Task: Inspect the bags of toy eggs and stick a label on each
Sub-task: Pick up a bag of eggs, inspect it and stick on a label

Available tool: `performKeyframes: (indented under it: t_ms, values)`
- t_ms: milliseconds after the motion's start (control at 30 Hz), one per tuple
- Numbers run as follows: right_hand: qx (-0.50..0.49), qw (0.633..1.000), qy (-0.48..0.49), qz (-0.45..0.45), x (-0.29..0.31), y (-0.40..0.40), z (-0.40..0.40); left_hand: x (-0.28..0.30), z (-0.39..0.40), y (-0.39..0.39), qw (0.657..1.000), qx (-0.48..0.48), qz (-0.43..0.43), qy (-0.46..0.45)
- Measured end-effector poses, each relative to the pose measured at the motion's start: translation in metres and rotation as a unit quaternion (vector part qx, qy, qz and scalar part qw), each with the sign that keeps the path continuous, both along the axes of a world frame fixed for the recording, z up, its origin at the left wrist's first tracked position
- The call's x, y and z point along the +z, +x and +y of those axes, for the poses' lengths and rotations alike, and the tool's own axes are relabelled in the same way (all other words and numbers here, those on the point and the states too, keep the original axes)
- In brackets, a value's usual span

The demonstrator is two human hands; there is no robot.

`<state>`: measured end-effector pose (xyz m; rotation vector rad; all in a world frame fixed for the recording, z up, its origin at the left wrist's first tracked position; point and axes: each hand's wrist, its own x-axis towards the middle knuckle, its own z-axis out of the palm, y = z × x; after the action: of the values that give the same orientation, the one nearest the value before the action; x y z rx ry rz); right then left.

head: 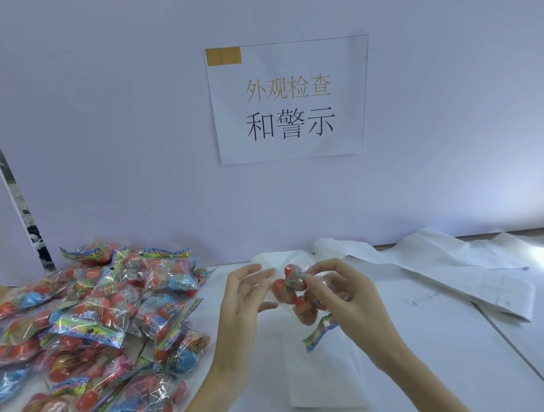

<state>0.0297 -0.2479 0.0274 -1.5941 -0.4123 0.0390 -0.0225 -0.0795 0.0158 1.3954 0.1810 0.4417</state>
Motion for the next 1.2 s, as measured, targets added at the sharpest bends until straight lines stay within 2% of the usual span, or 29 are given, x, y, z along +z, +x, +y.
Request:
performKeyframes:
  t_ms: [133, 367, 600, 900, 1067, 1133, 1200]
  values:
    - [0.018, 1.0, -0.015, -0.011, 0.005, -0.001, -0.003, 0.002, -0.001, -0.003, 0.997, -0.04, -0.019, 0.065]
    - [0.031, 0.998, 0.034, 0.031, 0.012, -0.004, -0.004, -0.006, 0.007, 0.002, 0.999, 0.015, 0.009, 0.036]
    - [-0.007, 0.995, 0.059, 0.085, 0.01, 0.0, -0.005, -0.003, 0.006, 0.003, 0.996, 0.001, -0.011, 0.088]
    - [0.007, 0.993, 0.058, 0.104, 0.006, -0.002, -0.003, -0.003, 0.006, 0.001, 0.991, -0.004, -0.015, 0.135]
    - [0.025, 0.992, 0.053, 0.112, 0.0, 0.003, -0.003, -0.006, 0.007, 0.004, 0.987, 0.053, -0.019, 0.149]
    - [0.06, 0.989, 0.03, 0.129, -0.001, 0.003, -0.003, -0.009, 0.007, 0.003, 0.981, 0.09, -0.02, 0.169]
    - [0.101, 0.985, 0.013, 0.136, 0.0, 0.002, -0.003, -0.01, 0.006, 0.002, 0.983, 0.107, -0.019, 0.149]
